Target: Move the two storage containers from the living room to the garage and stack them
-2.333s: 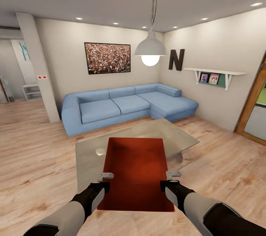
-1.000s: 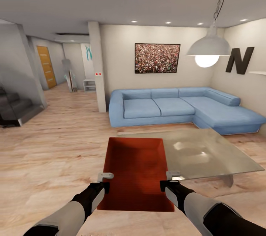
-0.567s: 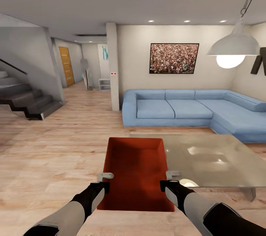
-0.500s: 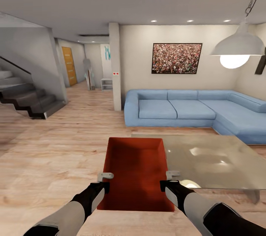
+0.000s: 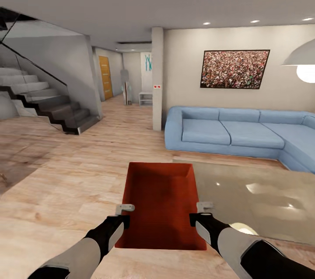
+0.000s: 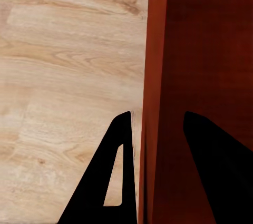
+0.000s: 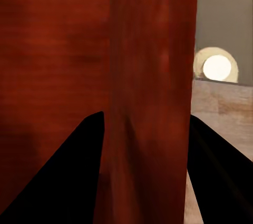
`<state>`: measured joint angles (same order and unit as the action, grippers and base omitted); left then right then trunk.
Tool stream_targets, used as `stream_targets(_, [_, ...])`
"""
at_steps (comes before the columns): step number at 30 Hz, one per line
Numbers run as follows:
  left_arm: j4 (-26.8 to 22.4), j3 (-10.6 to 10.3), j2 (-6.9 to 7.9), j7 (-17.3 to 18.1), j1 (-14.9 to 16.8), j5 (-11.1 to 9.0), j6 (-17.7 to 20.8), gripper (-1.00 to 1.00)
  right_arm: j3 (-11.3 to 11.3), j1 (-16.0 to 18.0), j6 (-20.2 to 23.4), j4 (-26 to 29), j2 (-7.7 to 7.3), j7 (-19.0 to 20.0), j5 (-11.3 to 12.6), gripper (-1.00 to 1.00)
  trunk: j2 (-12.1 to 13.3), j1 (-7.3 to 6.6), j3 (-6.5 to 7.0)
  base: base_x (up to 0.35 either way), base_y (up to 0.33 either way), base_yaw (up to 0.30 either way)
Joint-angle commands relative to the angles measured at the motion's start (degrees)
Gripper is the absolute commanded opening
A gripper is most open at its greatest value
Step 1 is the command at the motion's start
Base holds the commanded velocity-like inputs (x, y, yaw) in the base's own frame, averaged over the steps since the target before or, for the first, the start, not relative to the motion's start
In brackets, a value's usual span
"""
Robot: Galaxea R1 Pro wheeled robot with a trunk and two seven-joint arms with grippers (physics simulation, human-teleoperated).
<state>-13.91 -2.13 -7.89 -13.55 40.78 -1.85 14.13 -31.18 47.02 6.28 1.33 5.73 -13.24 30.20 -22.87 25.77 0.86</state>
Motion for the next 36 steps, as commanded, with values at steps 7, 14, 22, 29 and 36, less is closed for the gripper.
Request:
stream_targets(7, [0.12,0.78,-0.17,-0.25,0.01,0.35,0.46,-1.0,-4.94,0.0,-2.58,0.16,0.43,-2.58,-0.63,-1.0,-0.04,0.02,-0.02,0.0,0.0,0.3])
stream_targets(14, [0.12,0.79,-0.16,-0.25,0.01,0.35,0.46,-1.0,-4.94,0.0,-2.58,0.16,0.43,-2.59,-0.65,-1.0,-0.04,0.02,-0.02,0.0,0.0,0.3])
stream_targets(22, [0.05,0.76,-0.15,-0.25,0.01,0.35,0.46,-1.0,-4.94,0.0,-2.58,0.16,0.43,-2.58,-0.66,-1.0,-0.04,0.02,-0.02,0.0,0.0,0.3])
stream_targets(29, [0.03,0.75,-0.19,-0.25,0.01,0.35,0.46,-1.0,-4.94,0.0,-2.58,0.16,0.43,-2.58,-0.63,-1.0,-0.04,0.02,-0.02,0.0,0.0,0.3])
stream_targets(36, [0.03,0.74,-0.2,-0.25,0.01,0.35,0.47,-1.0,-4.94,0.0,-2.58,0.16,0.43,-2.55,-0.64,-1.0,-0.04,0.02,-0.02,0.0,0.0,0.236])
